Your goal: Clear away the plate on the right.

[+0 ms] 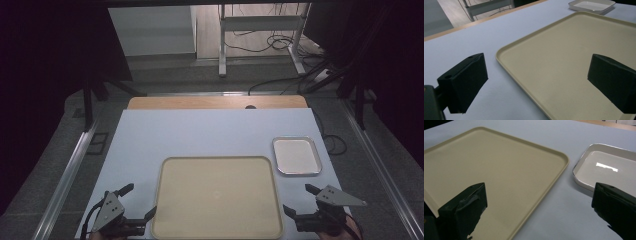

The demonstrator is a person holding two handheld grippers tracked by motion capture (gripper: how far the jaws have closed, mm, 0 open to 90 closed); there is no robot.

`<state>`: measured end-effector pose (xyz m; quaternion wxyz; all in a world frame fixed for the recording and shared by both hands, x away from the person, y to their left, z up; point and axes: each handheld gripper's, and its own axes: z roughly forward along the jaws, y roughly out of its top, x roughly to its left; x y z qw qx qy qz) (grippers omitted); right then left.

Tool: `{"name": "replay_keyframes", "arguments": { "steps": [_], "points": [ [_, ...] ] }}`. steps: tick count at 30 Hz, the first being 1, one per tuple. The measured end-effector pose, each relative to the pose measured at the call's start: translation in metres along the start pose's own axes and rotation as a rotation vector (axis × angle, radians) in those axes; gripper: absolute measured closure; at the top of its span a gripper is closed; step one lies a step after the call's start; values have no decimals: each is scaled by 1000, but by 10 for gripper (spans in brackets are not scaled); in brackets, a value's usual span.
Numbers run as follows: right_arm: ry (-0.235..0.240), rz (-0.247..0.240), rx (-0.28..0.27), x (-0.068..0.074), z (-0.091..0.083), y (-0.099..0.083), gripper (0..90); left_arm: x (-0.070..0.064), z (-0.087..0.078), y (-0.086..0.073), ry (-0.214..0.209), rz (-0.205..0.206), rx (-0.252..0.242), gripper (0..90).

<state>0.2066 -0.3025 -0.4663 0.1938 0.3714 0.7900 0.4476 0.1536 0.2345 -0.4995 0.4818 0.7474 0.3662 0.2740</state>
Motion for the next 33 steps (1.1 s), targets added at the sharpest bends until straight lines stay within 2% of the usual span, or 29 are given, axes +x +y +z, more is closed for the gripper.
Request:
{"name": "replay_keyframes", "arguments": {
  "steps": [4,7,10,15,33],
  "points": [
    [8,25,7,-1,1,0,0,0,0,0,-2,0,0,24],
    [15,28,11,-1,1,0,0,0,0,0,-1,2,1,24],
    [15,19,40,0,4,0,0,0,0,0,-2,7,5,24],
    [-33,-18,41,3,3,1,0,0,0,0,-1,7,6,24],
    [-94,6,12,0,2,4,0,-1,0,0,3,13,10,25]
  ]
}}
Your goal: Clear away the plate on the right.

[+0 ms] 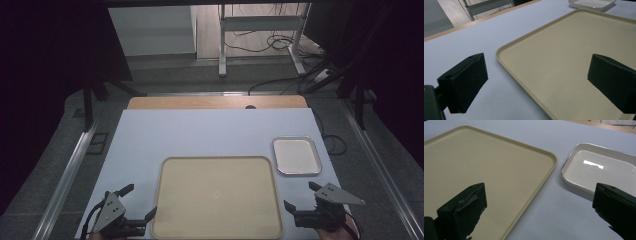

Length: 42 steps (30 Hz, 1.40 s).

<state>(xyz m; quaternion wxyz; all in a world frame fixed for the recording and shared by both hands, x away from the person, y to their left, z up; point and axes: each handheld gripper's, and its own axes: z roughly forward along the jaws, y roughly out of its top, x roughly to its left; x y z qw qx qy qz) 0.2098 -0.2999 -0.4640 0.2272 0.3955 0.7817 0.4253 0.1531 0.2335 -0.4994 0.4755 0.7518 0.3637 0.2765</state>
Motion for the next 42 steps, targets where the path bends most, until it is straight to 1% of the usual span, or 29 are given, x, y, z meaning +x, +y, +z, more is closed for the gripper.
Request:
{"name": "replay_keyframes", "arguments": {
  "steps": [6,13,19,24,26,30,35,37,39,42],
  "points": [
    [-26,-5,-4,-5,4,3,0,0,0,0,0,1,2,25],
    [-19,-2,-2,-12,8,5,0,-1,0,0,2,2,4,25],
    [-26,-16,0,-15,13,9,0,-1,-1,0,5,1,4,25],
    [-37,-15,-11,-19,16,10,0,-1,-1,-1,7,0,6,25],
    [-40,-8,-14,-21,17,11,0,-1,-1,-1,7,-3,4,25],
    [-35,15,-16,-26,20,14,0,-1,-1,-1,7,-5,3,25],
    [-35,22,1,-31,26,15,0,-1,-1,-1,9,0,7,25],
    [-17,29,10,-35,32,17,0,-1,-1,-1,8,-2,6,25],
    [-7,38,6,-37,34,19,0,-1,-1,-1,8,-1,7,25],
    [5,39,-6,-41,38,22,0,-1,-1,0,9,3,9,25]
  ]
}}
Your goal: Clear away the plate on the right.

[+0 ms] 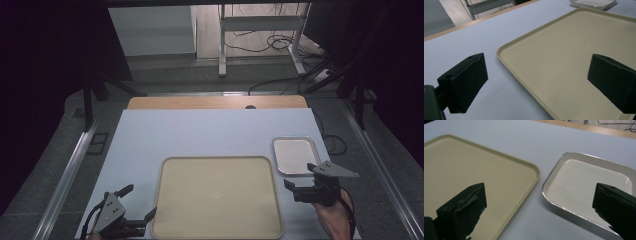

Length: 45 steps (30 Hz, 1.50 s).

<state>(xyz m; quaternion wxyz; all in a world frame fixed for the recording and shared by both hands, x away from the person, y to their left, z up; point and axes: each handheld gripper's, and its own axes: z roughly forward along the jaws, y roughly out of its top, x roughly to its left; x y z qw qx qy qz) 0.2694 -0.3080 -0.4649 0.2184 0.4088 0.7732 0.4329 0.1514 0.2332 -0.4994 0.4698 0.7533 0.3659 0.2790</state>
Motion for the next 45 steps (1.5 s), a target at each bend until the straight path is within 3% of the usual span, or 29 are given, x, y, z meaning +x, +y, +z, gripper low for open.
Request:
{"name": "replay_keyframes", "arguments": {
  "steps": [3,20,45],
  "points": [
    [14,13,-6,-4,3,2,0,0,0,0,-1,1,1,25],
    [-26,69,-1,-30,11,9,12,0,1,0,-5,5,2,25],
    [-74,90,9,-61,31,18,13,0,1,1,-5,13,6,25]
  ]
}}
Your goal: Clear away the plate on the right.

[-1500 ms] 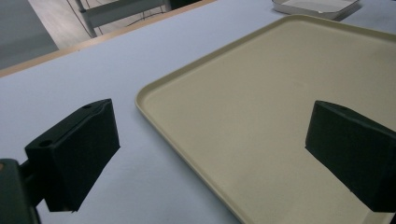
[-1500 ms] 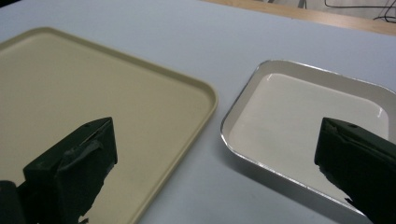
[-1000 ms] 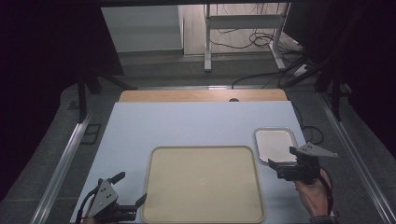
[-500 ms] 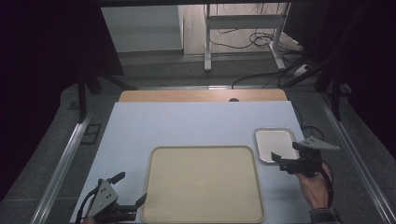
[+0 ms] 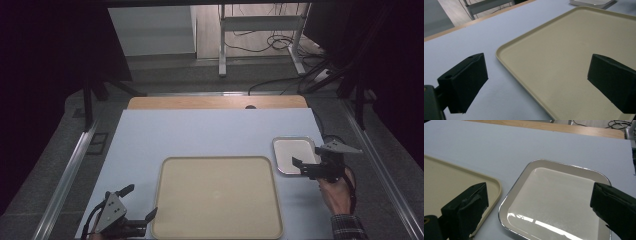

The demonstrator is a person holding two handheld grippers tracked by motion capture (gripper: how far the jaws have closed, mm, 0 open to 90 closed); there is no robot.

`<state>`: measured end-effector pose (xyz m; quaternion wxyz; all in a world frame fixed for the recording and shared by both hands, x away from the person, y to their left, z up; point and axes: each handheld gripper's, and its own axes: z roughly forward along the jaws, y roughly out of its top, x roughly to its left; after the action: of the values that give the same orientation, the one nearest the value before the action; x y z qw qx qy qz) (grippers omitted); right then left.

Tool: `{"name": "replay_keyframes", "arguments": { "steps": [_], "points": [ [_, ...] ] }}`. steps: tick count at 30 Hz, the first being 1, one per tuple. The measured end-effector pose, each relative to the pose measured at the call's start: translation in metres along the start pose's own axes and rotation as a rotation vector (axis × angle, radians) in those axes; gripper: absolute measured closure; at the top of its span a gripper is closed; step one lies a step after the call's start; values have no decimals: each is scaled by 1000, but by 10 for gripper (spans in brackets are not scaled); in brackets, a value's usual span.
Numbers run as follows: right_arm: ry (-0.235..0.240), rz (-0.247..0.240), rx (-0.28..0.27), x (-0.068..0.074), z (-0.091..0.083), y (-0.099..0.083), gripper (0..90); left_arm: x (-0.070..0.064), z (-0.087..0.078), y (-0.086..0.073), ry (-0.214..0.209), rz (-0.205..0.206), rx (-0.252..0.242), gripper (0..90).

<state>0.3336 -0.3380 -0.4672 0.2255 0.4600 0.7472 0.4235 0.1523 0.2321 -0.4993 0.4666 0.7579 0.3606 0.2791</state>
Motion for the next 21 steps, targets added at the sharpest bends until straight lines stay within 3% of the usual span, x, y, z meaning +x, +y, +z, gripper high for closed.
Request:
{"name": "replay_keyframes", "arguments": {
  "steps": [9,14,21],
  "points": [
    [4,20,-6,-9,9,4,6,0,0,0,-1,0,1,25],
    [-15,14,14,-15,15,6,6,0,0,0,-1,0,1,26],
    [-39,47,41,-25,22,7,10,0,0,0,-1,2,3,25]
  ]
}}
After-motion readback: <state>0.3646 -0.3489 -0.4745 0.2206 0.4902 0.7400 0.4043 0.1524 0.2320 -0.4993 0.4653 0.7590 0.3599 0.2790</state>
